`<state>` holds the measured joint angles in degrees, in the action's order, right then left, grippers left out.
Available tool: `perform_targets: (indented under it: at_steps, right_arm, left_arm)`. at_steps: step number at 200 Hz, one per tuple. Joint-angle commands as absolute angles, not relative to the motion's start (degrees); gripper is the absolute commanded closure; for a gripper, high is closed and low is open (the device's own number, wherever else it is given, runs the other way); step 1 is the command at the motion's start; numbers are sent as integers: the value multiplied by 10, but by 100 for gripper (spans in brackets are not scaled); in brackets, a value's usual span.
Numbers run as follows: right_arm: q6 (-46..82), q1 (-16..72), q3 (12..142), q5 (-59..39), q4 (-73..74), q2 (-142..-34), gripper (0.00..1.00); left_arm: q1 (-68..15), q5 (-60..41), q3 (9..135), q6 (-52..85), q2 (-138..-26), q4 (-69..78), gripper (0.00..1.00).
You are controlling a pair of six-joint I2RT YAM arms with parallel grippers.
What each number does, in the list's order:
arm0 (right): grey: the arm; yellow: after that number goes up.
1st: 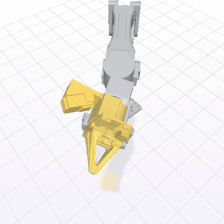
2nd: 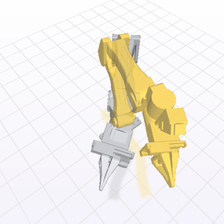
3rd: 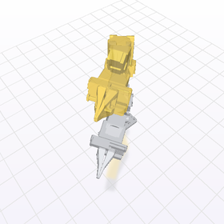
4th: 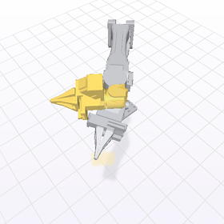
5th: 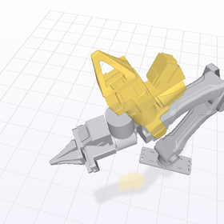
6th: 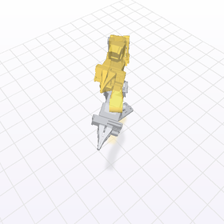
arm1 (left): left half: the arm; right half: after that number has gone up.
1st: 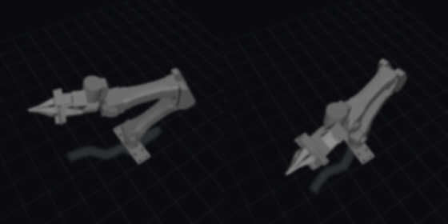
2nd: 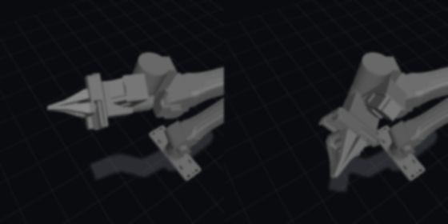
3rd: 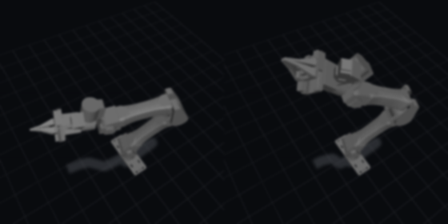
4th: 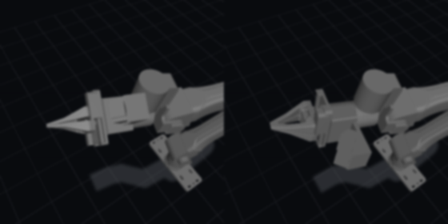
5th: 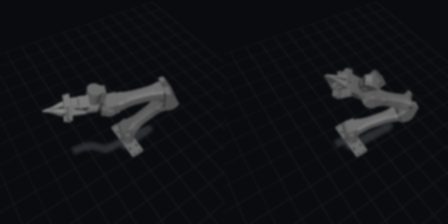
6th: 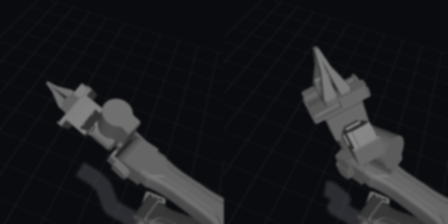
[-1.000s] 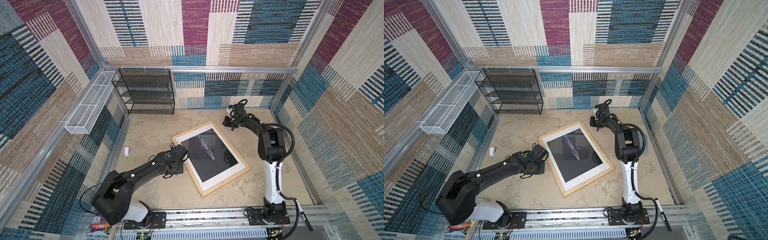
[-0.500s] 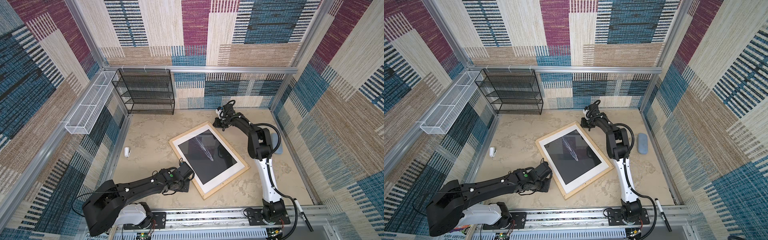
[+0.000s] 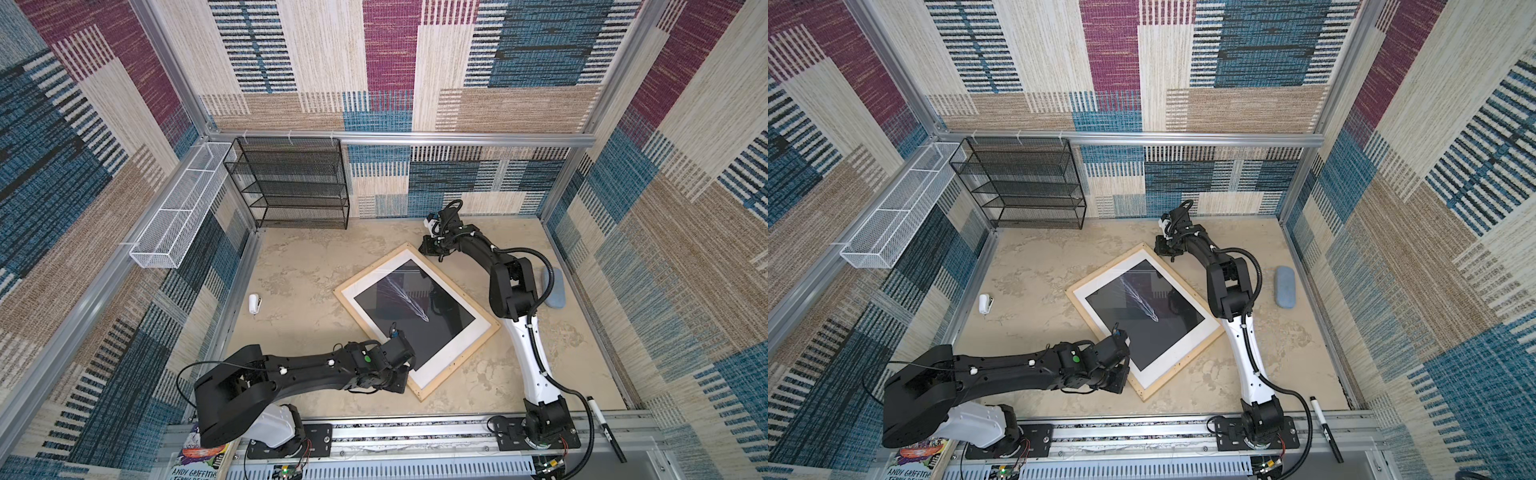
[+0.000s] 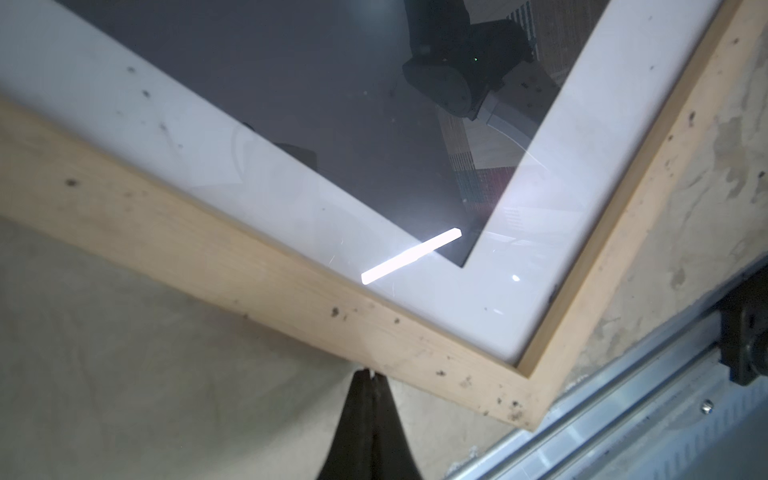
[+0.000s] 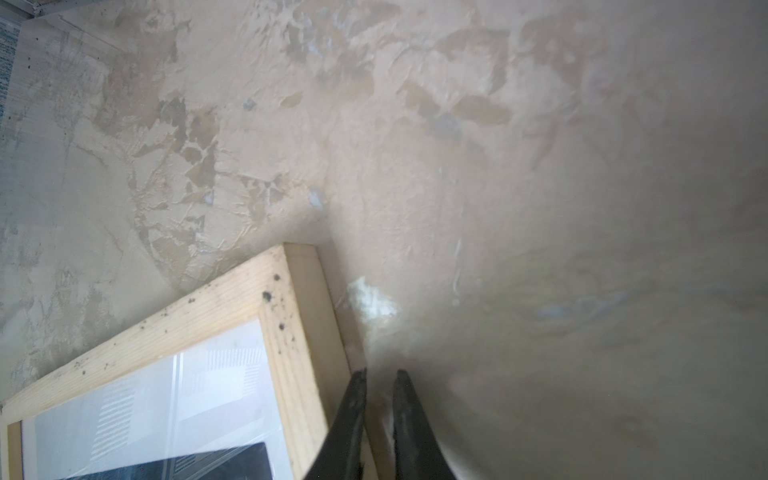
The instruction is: Put the photo into the frame
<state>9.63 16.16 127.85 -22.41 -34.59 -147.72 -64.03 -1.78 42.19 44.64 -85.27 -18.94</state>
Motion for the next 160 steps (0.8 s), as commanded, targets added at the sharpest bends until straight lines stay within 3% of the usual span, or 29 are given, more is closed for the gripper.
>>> perform_targets:
  at_steps: [1, 110, 160]
  right_arm:
    - [93, 167, 1296, -238, -365, -1486, 83]
    - [91, 220, 1330, -284, -369, -1513, 83]
    - [100, 227, 1348, -292, -360, -1512, 84]
  left_arm:
    - [-651, -21, 450, 429, -891, -195, 98]
    - [-643, 75, 582, 411, -1009, -266, 98]
    - [-628, 89, 584, 401, -996, -263, 98]
